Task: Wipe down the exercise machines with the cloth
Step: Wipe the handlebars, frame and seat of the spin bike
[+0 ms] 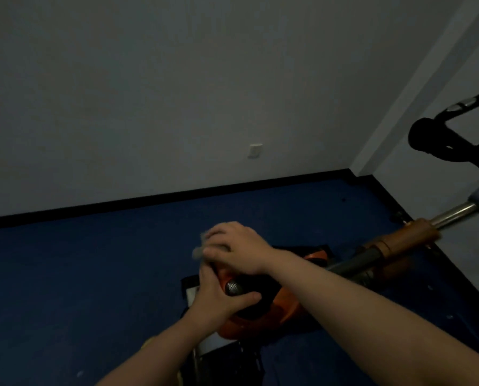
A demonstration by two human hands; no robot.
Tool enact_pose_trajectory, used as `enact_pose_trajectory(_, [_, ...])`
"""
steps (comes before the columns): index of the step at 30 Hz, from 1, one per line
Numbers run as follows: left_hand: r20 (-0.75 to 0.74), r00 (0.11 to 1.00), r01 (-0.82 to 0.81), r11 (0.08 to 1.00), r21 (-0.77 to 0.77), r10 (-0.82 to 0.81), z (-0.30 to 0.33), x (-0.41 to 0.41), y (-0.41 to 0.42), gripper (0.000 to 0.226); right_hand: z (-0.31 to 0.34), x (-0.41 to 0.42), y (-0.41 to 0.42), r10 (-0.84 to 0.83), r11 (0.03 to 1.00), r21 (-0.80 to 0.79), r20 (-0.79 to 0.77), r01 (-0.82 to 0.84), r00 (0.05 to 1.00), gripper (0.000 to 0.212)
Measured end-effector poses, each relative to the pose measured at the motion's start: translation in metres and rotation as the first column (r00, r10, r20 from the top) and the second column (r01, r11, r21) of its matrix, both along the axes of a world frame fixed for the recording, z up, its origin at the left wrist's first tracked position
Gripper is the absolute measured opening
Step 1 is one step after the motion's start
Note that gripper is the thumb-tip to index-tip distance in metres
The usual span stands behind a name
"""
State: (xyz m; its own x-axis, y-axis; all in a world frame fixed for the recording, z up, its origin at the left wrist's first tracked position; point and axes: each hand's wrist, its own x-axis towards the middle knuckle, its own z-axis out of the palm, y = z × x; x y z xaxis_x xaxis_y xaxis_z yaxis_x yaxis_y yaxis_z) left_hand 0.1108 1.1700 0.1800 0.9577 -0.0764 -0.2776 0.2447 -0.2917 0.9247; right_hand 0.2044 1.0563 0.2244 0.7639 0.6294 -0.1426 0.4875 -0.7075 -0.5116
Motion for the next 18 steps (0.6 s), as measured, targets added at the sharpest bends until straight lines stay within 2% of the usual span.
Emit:
enact_pose_trajectory(2, [-0.018, 1.000, -0.021, 1.000, 0.001, 0.021, -0.005, 0.001, 0.001, 0.138, 0.005, 0.013, -0.007, -0.176, 0.975, 0.093, -0.240, 0.203, 0.955, 0.050])
enact_pose_trajectory(3, [-0.030, 0.999, -0.028, 1.000, 0.007, 0.029, -0.008, 0.001, 0.002, 0.139, 0.005, 0.018, -0.007, -0.264, 0.949, 0.090, -0.308, 0.304, 0.914, 0.050])
enact_pose_trajectory(4, [-0.038, 0.999, -0.029, 1.000, 0.006, 0.029, -0.010, 0.001, 0.002, 0.133, 0.007, 0.019, -0.004, -0.300, 0.943, 0.052, -0.299, 0.329, 0.906, 0.050])
enact_pose_trajectory(5, [-0.034, 0.999, -0.027, 1.000, -0.012, 0.026, -0.010, 0.000, 0.001, 0.120, 0.006, 0.019, 0.000, -0.270, 0.962, -0.017, -0.213, 0.272, 0.939, 0.048])
enact_pose_trajectory(7, [-0.027, 0.999, -0.022, 0.999, -0.026, 0.021, -0.008, -0.005, -0.001, 0.086, 0.004, 0.009, 0.008, -0.029, 0.993, -0.112, -0.048, 0.023, 0.998, 0.044])
enact_pose_trajectory(9, [-0.033, 0.999, -0.031, 0.998, -0.053, 0.030, -0.002, -0.007, -0.005, 0.070, 0.010, 0.007, 0.008, 0.106, 0.987, -0.116, -0.057, -0.112, 0.993, 0.045])
enact_pose_trajectory(11, [-0.059, 0.998, -0.039, 0.995, -0.095, 0.033, 0.000, -0.008, -0.006, 0.063, 0.012, 0.018, 0.006, 0.009, 0.998, -0.053, -0.170, -0.018, 0.985, 0.051])
enact_pose_trajectory(13, [-0.084, 0.996, -0.037, 0.995, -0.094, 0.029, 0.003, -0.008, -0.005, 0.064, 0.011, 0.019, 0.013, -0.096, 0.993, -0.080, -0.155, 0.084, 0.983, 0.047])
enact_pose_trajectory(14, [-0.089, 0.996, -0.027, 0.997, -0.078, 0.020, 0.003, -0.008, -0.004, 0.066, 0.009, 0.016, 0.016, -0.060, 0.989, -0.139, -0.072, 0.050, 0.996, 0.042])
enact_pose_trajectory(16, [-0.057, 0.998, -0.001, 0.998, -0.059, -0.002, 0.001, -0.007, -0.004, 0.063, 0.005, 0.006, 0.020, 0.185, 0.958, -0.241, 0.093, -0.158, 0.978, 0.040])
enact_pose_trajectory(17, [-0.043, 0.999, -0.001, 0.998, -0.061, -0.002, 0.001, -0.007, -0.003, 0.061, 0.005, 0.005, 0.017, 0.272, 0.942, -0.227, 0.085, -0.248, 0.958, 0.040])
enact_pose_trajectory(18, [-0.054, 0.999, -0.013, 0.997, -0.071, 0.009, 0.001, -0.007, -0.003, 0.060, 0.007, 0.006, 0.013, 0.283, 0.945, -0.179, 0.025, -0.274, 0.959, 0.042])
